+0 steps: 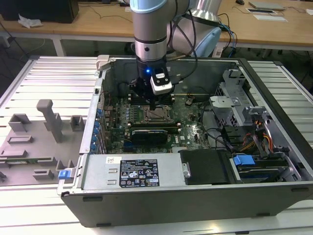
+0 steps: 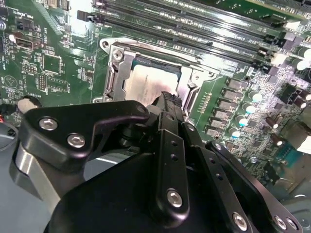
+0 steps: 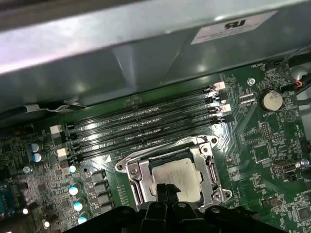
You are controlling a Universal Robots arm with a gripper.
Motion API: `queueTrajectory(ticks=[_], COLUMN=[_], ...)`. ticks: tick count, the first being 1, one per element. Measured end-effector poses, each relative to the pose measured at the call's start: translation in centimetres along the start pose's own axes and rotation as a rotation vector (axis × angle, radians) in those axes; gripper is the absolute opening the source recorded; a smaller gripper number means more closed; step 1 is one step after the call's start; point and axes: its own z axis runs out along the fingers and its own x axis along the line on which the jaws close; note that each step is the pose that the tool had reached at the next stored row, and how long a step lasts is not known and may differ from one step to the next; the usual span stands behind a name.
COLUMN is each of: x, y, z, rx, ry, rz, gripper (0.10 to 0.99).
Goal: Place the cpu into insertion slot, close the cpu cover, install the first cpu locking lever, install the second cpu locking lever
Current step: 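Install the first cpu locking lever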
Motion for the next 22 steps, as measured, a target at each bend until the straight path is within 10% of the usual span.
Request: queueTrajectory(ticks=[6,22], x=[-1.08,-1.62], y=[0.23,0.36], z=[0.07,0.15], rx=[0.009,0.000], ry=[0.0391,0.0367], rz=[-0.051,-0.266], gripper=[0.106,0.106])
